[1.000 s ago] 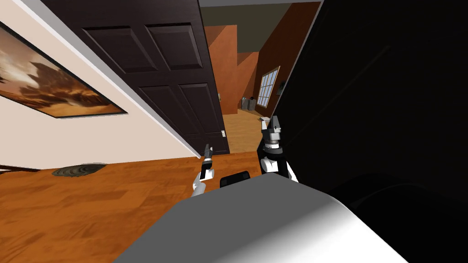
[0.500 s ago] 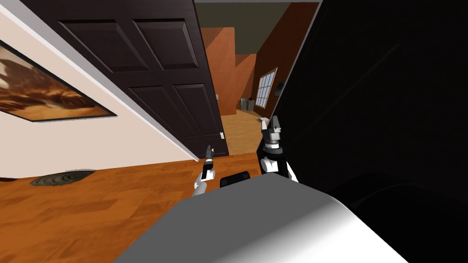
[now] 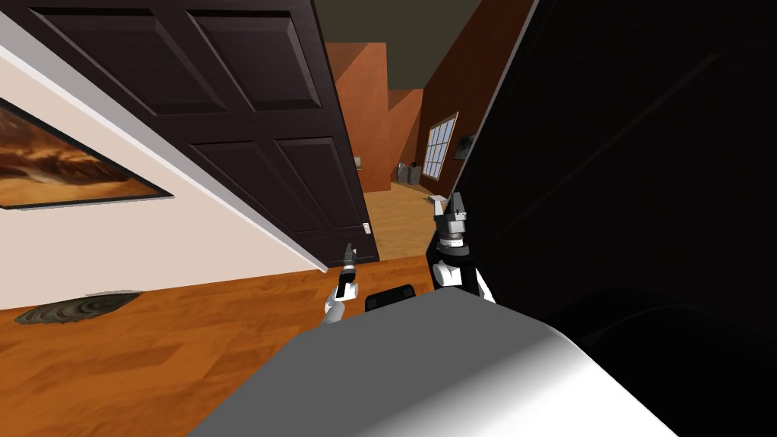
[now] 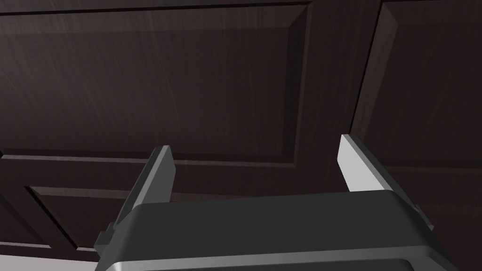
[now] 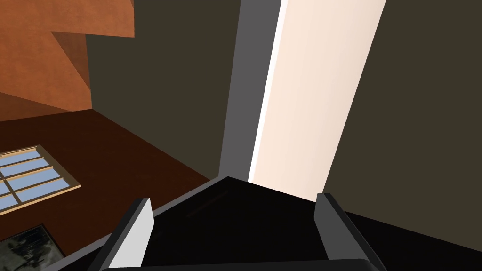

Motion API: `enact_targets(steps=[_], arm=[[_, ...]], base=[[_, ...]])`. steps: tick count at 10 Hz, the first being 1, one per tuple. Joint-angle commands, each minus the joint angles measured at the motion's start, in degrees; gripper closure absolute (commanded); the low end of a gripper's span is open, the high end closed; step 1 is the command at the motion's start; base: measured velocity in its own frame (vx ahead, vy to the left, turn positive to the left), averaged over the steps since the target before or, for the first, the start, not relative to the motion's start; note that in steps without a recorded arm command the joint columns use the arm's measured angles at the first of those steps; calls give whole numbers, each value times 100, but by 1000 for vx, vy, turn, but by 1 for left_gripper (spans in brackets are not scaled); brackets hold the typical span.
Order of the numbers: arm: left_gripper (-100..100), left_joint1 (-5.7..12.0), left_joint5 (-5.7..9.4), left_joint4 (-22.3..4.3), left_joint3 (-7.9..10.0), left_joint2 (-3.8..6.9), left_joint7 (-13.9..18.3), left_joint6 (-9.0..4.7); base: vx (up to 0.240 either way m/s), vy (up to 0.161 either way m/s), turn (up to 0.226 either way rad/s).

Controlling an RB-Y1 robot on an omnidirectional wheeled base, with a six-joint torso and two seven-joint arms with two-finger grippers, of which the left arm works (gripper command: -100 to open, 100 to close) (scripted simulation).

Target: Pull the door open

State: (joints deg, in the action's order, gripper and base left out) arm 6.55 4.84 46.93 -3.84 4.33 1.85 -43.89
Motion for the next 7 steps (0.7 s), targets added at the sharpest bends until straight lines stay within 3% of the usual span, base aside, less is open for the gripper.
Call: enact_targets(steps=[1,7], arm=[[-100,97,6,-262,-7,-9,-13,-60],[-100,396,23,-1094,-37,-80,-81,-202]], base=[[103,-11,-28],[120,-25,-43]])
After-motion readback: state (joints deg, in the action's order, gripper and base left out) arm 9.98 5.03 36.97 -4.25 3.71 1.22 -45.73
